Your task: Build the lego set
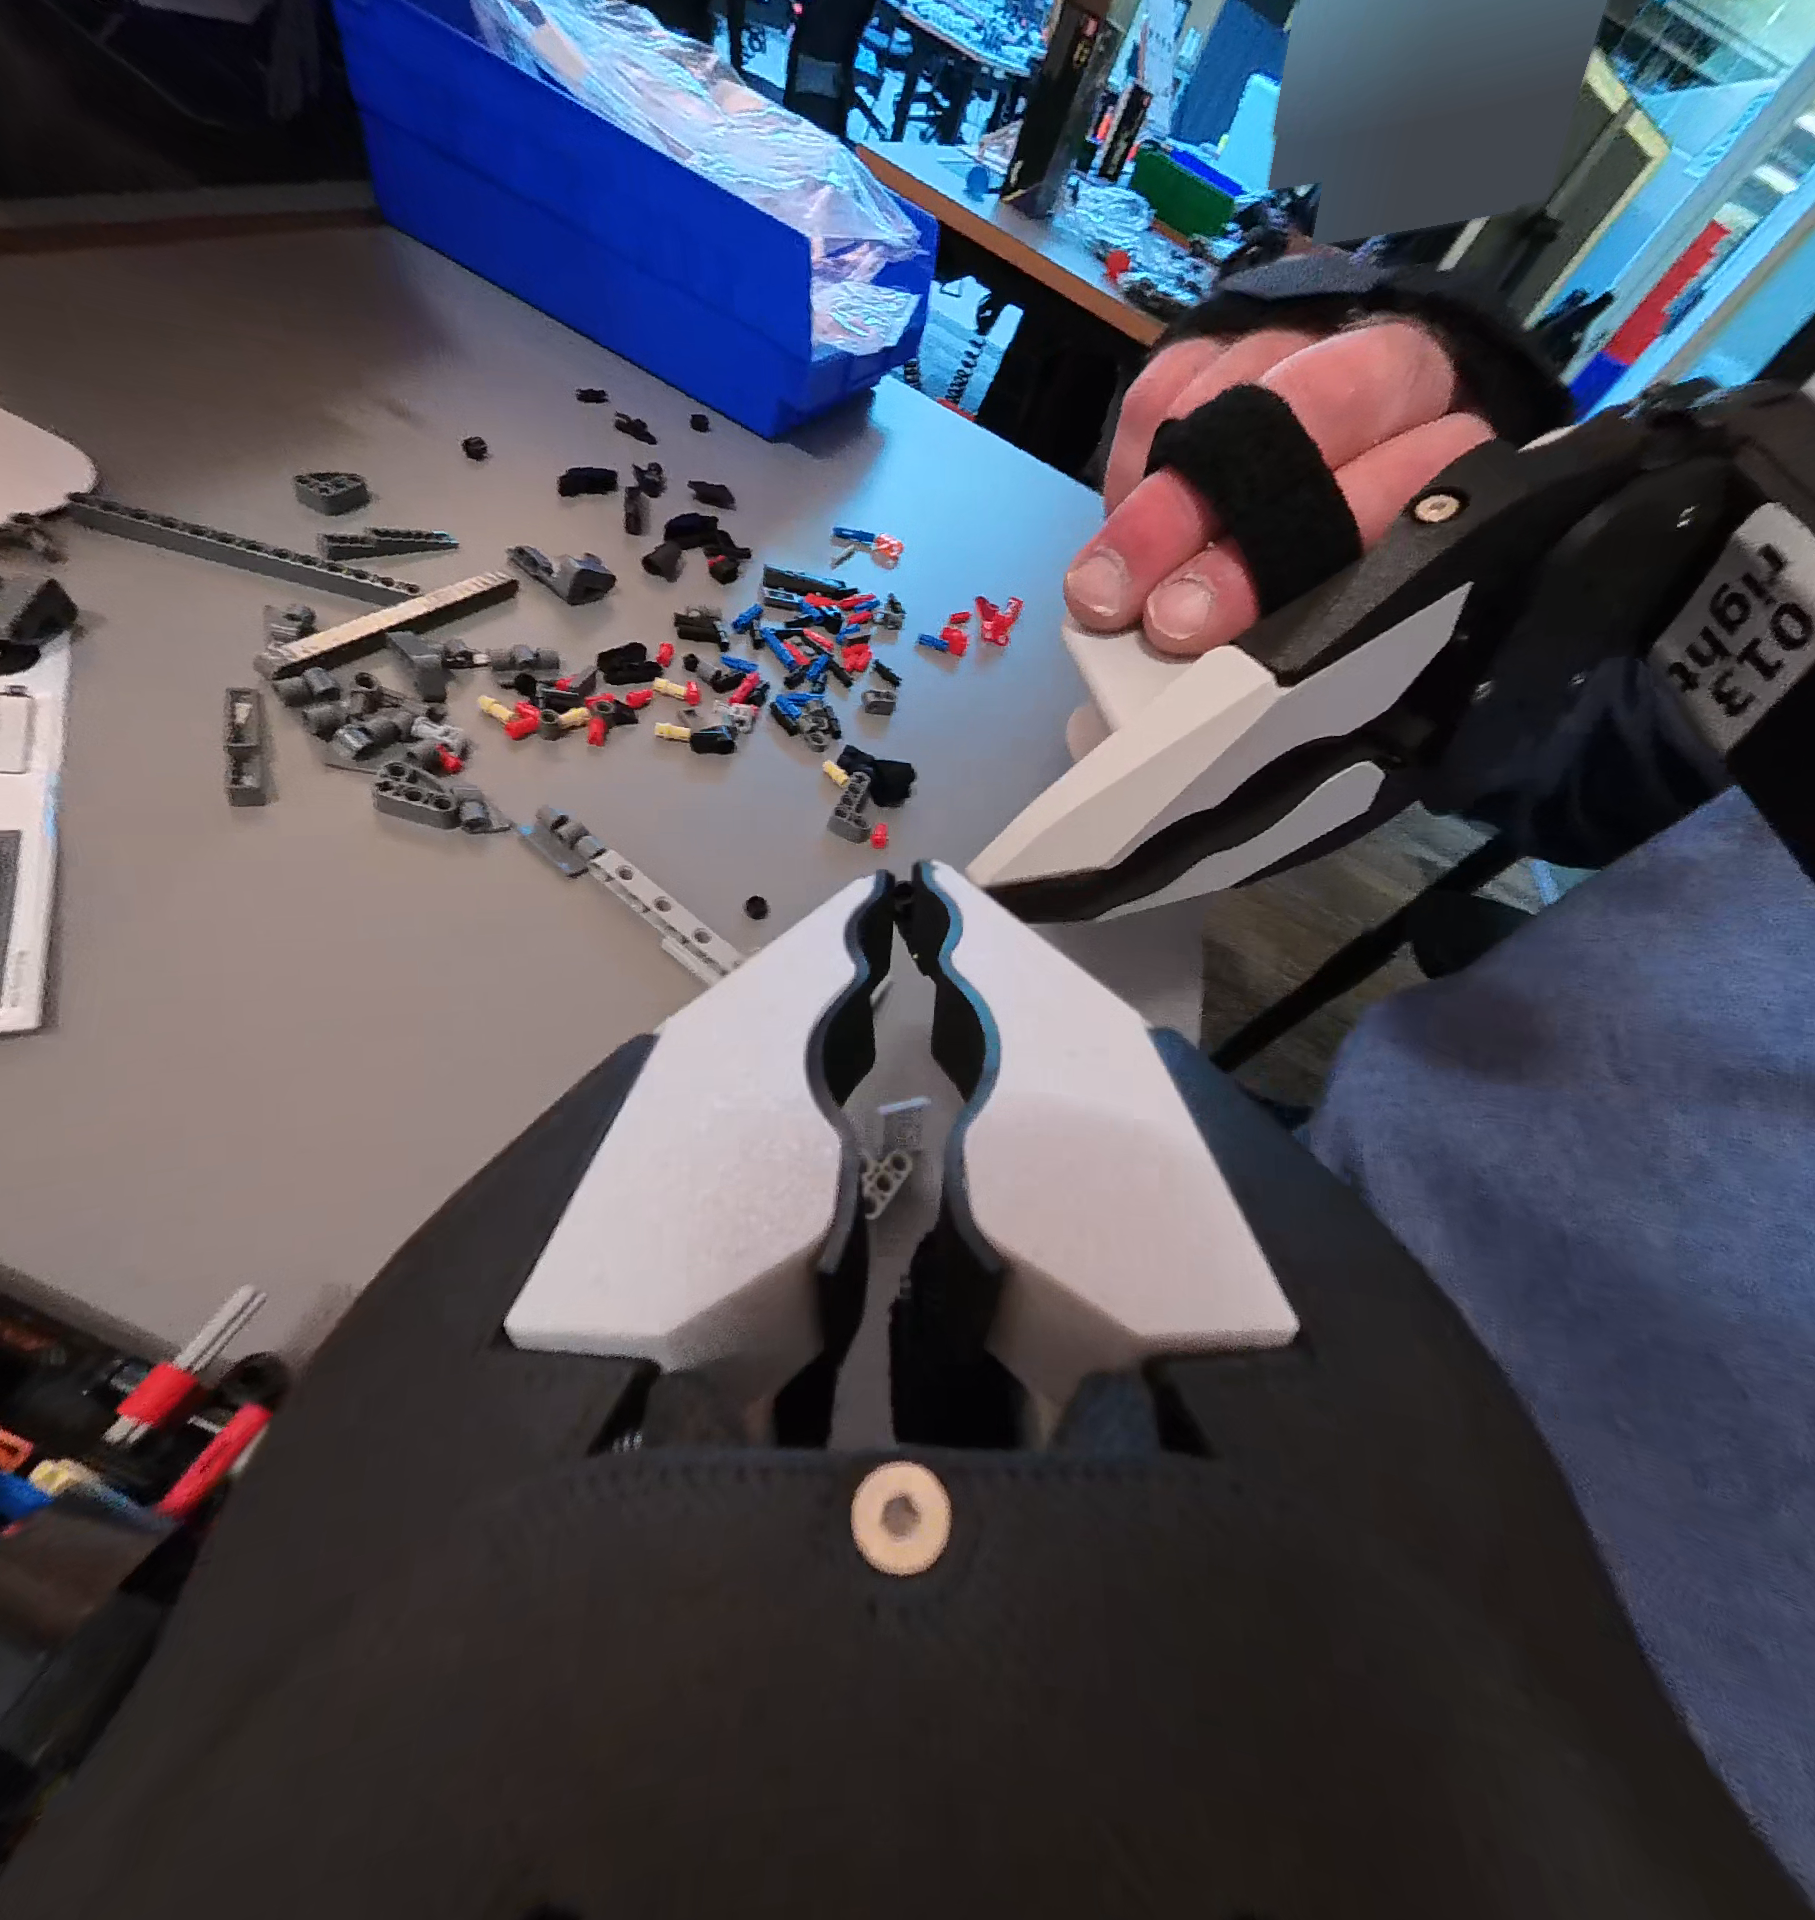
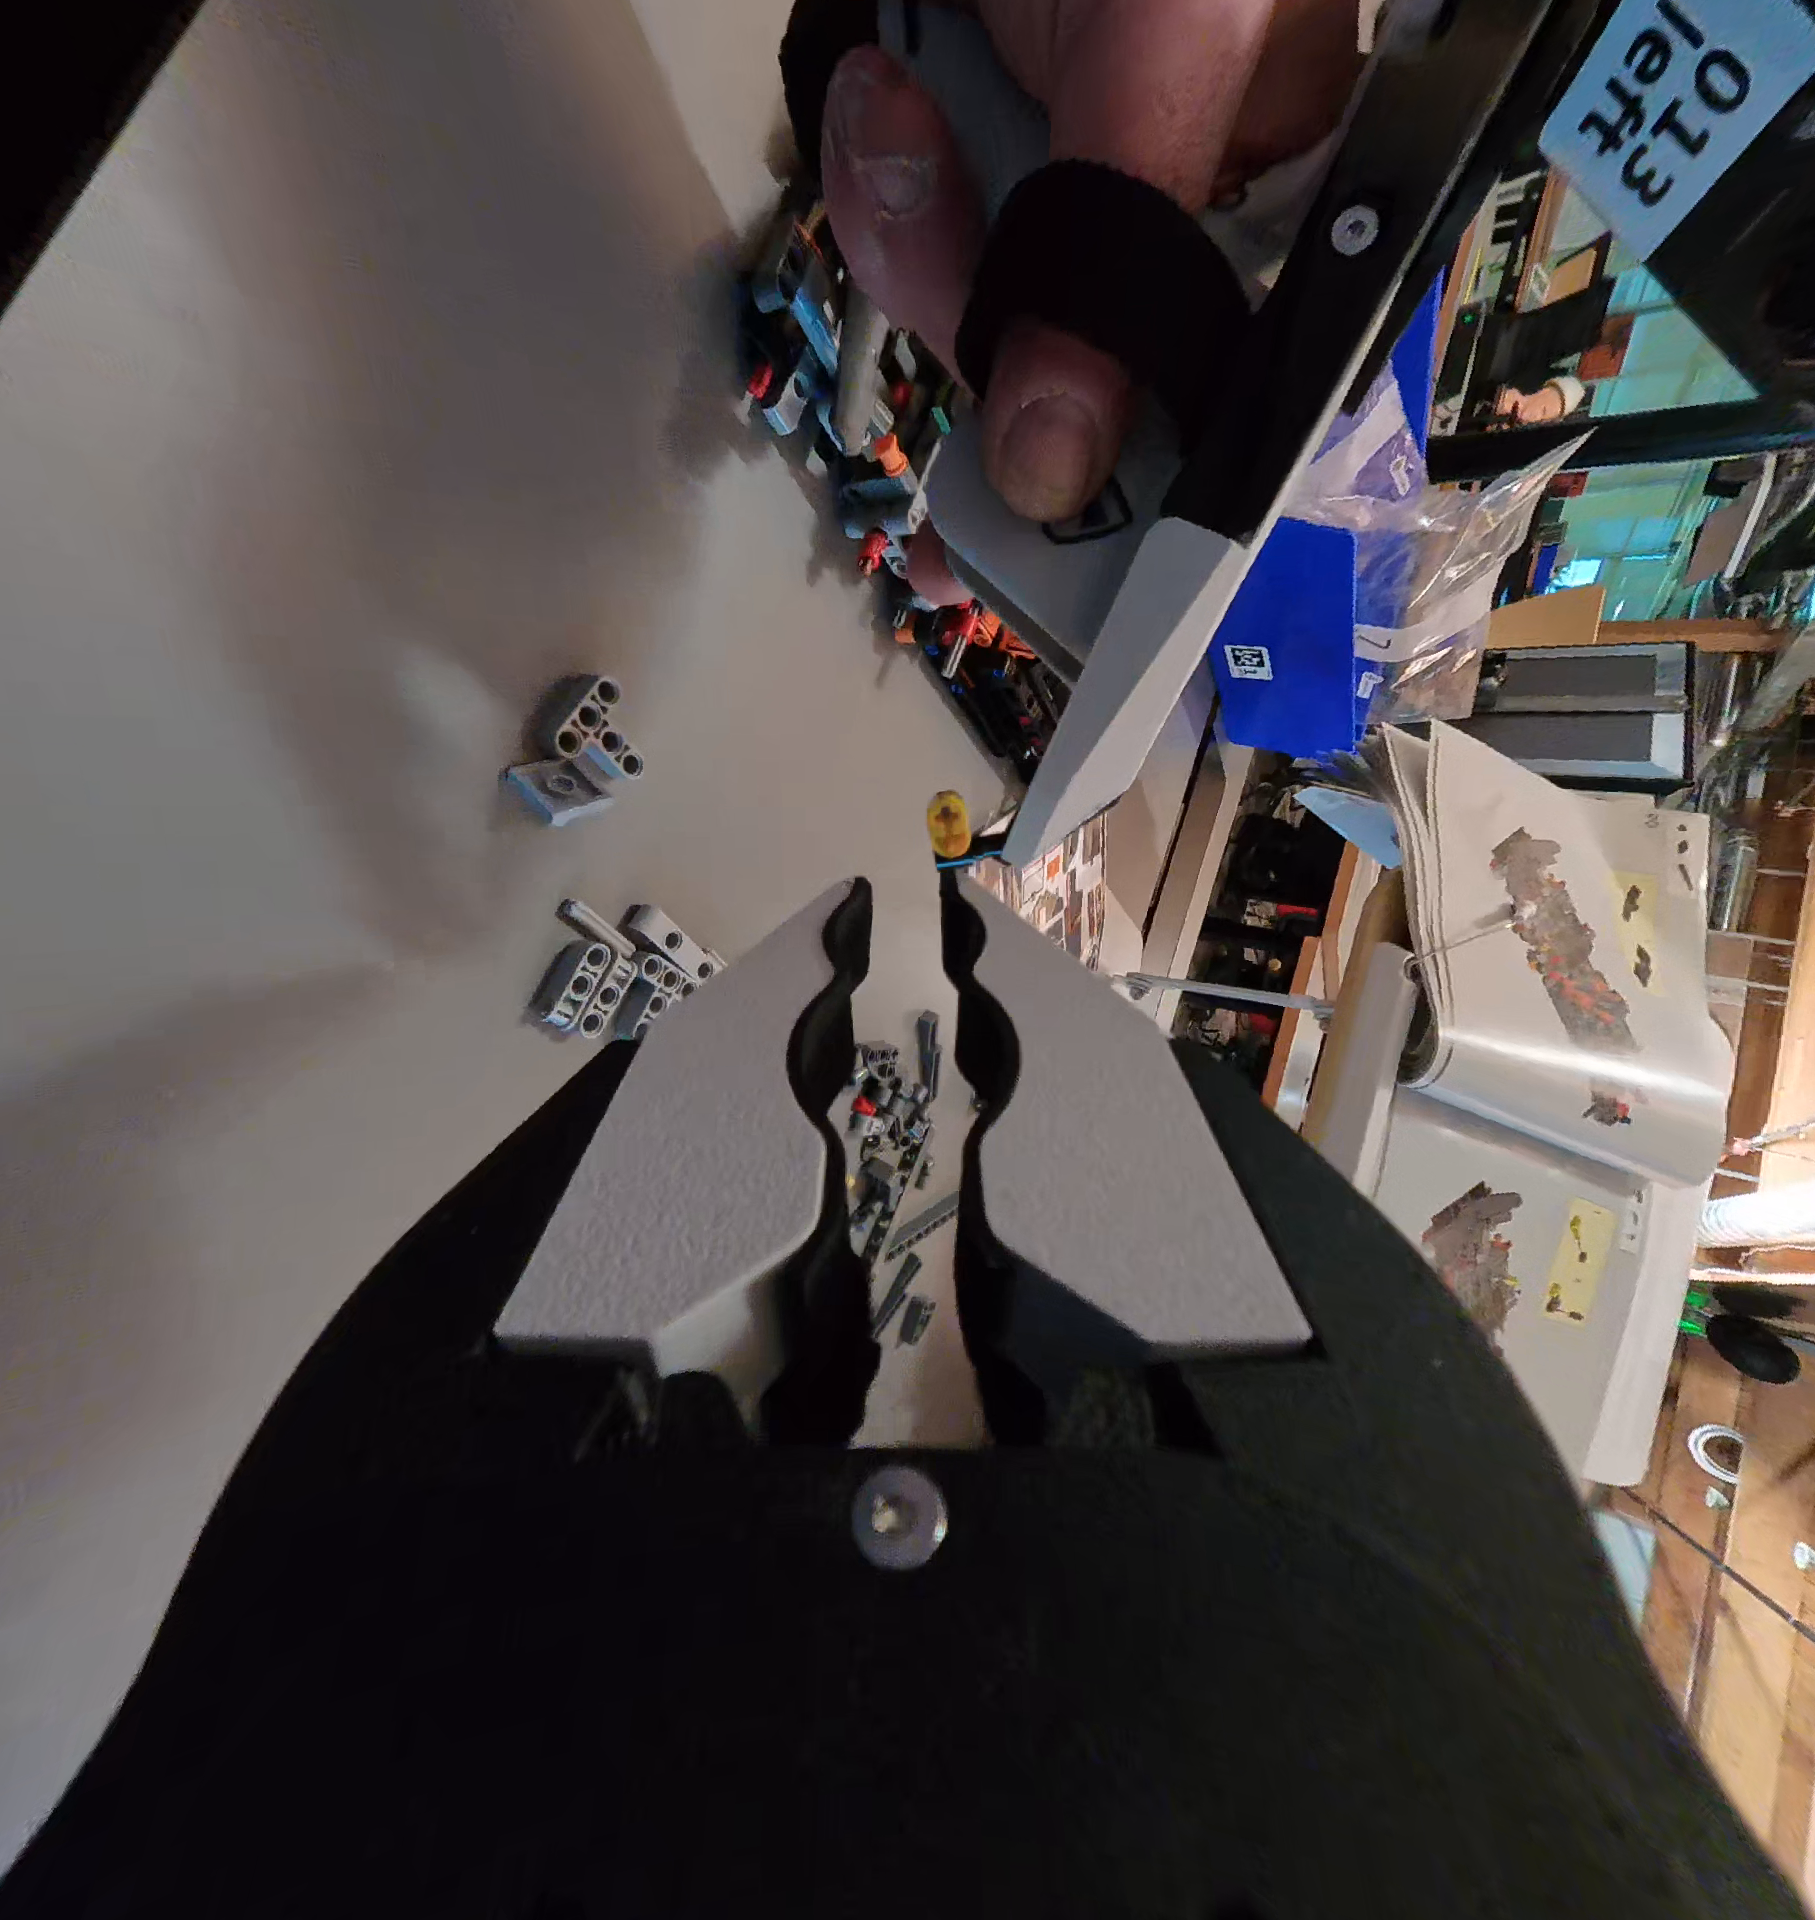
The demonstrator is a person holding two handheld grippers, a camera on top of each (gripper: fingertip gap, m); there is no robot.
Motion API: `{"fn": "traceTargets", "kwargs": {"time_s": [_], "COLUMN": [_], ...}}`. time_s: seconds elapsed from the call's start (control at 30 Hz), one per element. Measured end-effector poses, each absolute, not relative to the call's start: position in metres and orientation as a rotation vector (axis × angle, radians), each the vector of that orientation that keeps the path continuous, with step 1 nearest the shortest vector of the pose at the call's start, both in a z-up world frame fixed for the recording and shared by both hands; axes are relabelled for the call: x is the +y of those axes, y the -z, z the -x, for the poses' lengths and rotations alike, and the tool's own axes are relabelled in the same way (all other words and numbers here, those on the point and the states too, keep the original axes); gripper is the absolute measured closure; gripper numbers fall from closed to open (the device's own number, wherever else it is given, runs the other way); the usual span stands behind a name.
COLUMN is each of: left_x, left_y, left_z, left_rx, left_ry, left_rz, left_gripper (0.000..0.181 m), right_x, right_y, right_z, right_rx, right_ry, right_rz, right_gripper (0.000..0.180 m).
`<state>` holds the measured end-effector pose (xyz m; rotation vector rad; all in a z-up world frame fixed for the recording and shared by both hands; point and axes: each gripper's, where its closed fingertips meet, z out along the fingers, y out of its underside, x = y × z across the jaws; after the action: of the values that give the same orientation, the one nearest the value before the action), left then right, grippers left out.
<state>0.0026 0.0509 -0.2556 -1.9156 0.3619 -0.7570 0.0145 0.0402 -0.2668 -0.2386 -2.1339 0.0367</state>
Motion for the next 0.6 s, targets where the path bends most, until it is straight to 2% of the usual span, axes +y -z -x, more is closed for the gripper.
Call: {"fn": "traceTargets", "kwargs": {"time_s": [0.3,0.4,0.6], "left_x": [0.06,0.061,0.062], "left_y": [0.228,0.217,0.209], "left_z": [0.006,0.012,0.007], "left_rx": [0.257,0.215,0.213], "left_ry": [0.761,0.759,0.727], "left_rz": [1.785,1.729,1.693], "left_gripper": [0.179,0.18,0.18], "right_x": [0.051,0.04,0.042], "right_y": [0.241,0.228,0.217], "right_z": [-0.003,-0.002,0.003], "right_rx": [-1.966,-1.865,-1.772], "right_ry": [-0.415,-0.623,-0.72], "right_rz": [0.753,0.878,0.965], "right_gripper": [0.154,0.162,0.161]}}
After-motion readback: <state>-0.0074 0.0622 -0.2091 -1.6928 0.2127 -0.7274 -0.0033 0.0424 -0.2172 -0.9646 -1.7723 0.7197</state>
